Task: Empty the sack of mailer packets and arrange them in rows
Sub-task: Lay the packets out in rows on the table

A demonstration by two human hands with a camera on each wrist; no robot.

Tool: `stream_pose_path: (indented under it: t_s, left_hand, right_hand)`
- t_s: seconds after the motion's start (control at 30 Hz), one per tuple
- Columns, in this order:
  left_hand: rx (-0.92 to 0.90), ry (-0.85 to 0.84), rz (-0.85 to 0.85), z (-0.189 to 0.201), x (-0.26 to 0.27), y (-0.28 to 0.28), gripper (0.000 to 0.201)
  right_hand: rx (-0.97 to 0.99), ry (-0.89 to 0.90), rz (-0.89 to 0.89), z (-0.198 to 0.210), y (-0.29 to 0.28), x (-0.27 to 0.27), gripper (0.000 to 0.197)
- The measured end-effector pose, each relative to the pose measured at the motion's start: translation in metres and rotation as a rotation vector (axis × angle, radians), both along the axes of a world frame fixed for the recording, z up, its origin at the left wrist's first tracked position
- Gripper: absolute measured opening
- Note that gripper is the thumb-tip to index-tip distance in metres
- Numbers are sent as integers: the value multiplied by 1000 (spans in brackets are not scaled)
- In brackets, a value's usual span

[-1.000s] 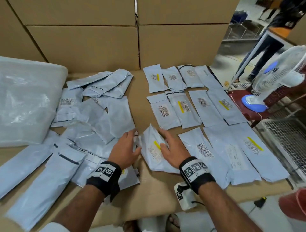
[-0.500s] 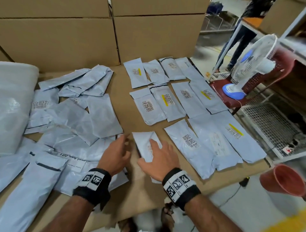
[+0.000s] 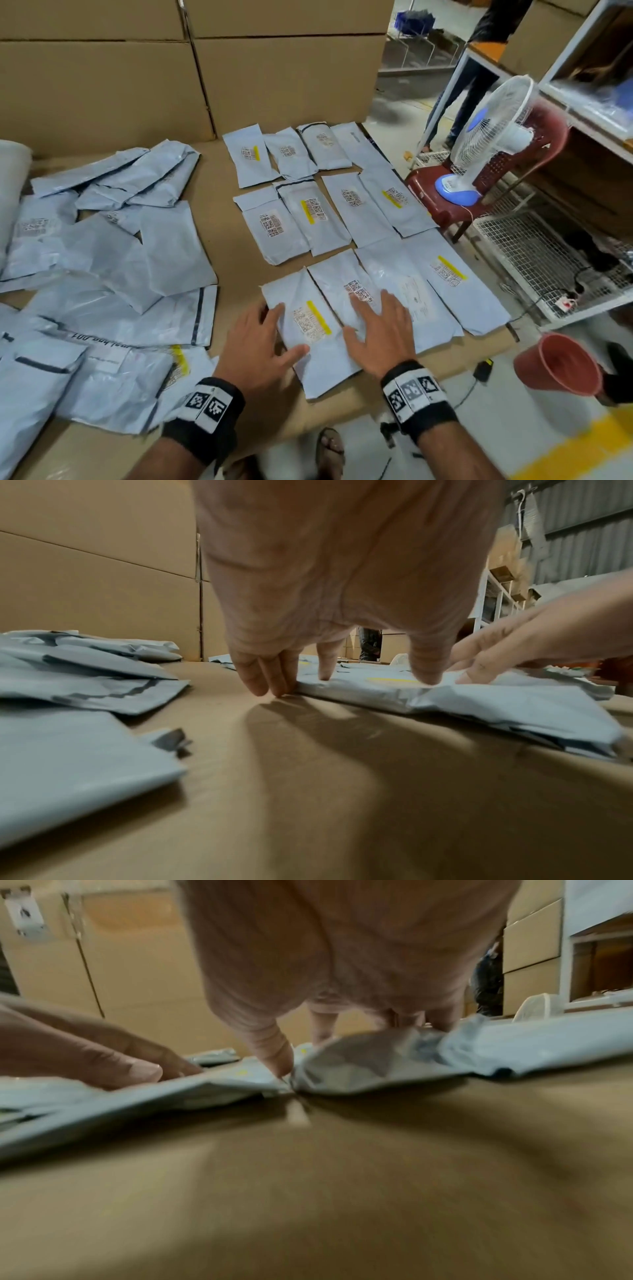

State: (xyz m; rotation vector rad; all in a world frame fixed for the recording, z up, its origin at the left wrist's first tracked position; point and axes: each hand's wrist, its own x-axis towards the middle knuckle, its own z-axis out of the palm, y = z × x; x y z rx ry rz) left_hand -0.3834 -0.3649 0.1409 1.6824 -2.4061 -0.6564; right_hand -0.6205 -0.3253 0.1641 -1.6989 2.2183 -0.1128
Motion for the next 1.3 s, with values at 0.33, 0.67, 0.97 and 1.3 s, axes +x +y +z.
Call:
stream_pose_path:
  t_s: [0.33, 0.67, 0.97, 1.3]
  left_hand:
    - [19, -175, 39, -4, -18, -24, 102]
    - [112, -185, 44, 1, -24, -10, 97]
    - [117, -149, 22, 22, -18, -10, 85]
    - [-22, -265, 161, 41, 93, -70, 104]
  right_hand:
    - [-47, -5, 37, -13, -16, 10, 67]
    - [17, 16, 202, -28, -14, -2, 70]
    - [-94, 2, 202, -19, -16, 9, 72]
    - [-141, 42, 338, 1, -105, 98, 76]
